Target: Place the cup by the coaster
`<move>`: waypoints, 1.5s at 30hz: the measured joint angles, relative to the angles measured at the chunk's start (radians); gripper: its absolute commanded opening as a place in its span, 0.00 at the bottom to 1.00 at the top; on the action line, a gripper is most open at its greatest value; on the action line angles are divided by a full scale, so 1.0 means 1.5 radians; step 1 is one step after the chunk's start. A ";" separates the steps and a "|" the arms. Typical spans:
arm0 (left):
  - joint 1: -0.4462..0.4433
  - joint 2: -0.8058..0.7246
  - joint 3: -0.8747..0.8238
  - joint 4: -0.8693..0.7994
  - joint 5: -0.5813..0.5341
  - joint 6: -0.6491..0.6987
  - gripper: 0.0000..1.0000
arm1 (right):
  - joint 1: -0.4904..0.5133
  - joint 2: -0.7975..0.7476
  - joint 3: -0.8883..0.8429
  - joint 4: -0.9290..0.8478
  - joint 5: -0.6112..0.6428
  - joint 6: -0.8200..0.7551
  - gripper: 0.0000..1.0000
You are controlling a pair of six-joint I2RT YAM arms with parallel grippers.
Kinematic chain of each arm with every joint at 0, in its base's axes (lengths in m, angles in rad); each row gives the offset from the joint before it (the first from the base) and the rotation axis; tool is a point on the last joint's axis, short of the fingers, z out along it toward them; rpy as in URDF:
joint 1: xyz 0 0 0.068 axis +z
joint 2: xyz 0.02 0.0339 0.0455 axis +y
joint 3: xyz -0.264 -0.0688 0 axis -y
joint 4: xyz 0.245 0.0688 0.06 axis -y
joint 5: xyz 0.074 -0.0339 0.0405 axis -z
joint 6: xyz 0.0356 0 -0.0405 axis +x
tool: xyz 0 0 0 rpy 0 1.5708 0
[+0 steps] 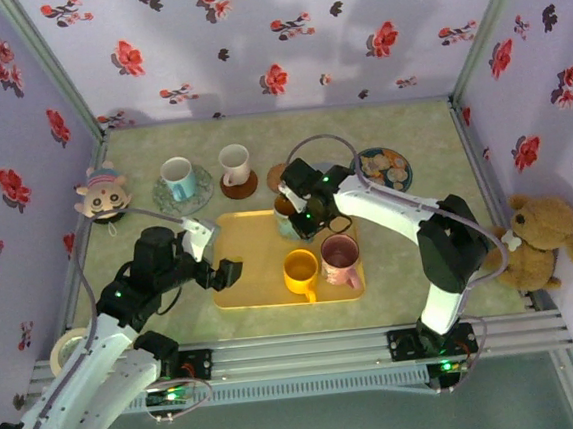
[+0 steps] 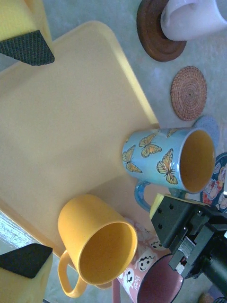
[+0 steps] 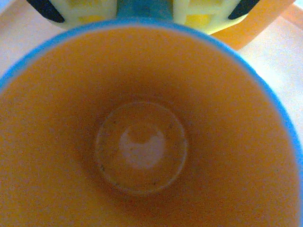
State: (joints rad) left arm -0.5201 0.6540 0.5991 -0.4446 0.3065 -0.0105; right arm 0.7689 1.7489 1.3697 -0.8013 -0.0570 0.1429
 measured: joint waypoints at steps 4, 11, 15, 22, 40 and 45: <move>-0.001 -0.001 0.000 0.007 0.000 -0.008 1.00 | 0.001 0.000 0.021 -0.006 -0.002 0.010 0.00; -0.001 -0.007 0.000 0.024 -0.005 -0.025 1.00 | 0.001 0.000 0.061 -0.020 -0.002 0.016 0.00; -0.001 -0.006 0.000 0.035 -0.008 -0.027 1.00 | 0.001 0.000 0.084 -0.026 -0.002 0.016 0.00; -0.001 -0.001 0.000 0.048 -0.011 -0.027 1.00 | 0.001 0.000 0.097 -0.028 0.003 0.017 0.00; -0.001 0.030 0.000 0.084 -0.019 -0.026 1.00 | 0.001 0.000 0.116 -0.012 0.057 0.015 0.00; -0.001 0.041 0.000 0.097 -0.032 -0.026 1.00 | -0.004 0.000 0.127 0.003 0.073 0.014 0.00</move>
State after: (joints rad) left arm -0.5220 0.7162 0.5995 -0.2985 0.2588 -0.0502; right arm 0.7635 1.7489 1.5600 -0.7963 0.0528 0.1642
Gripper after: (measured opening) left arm 0.997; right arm 0.225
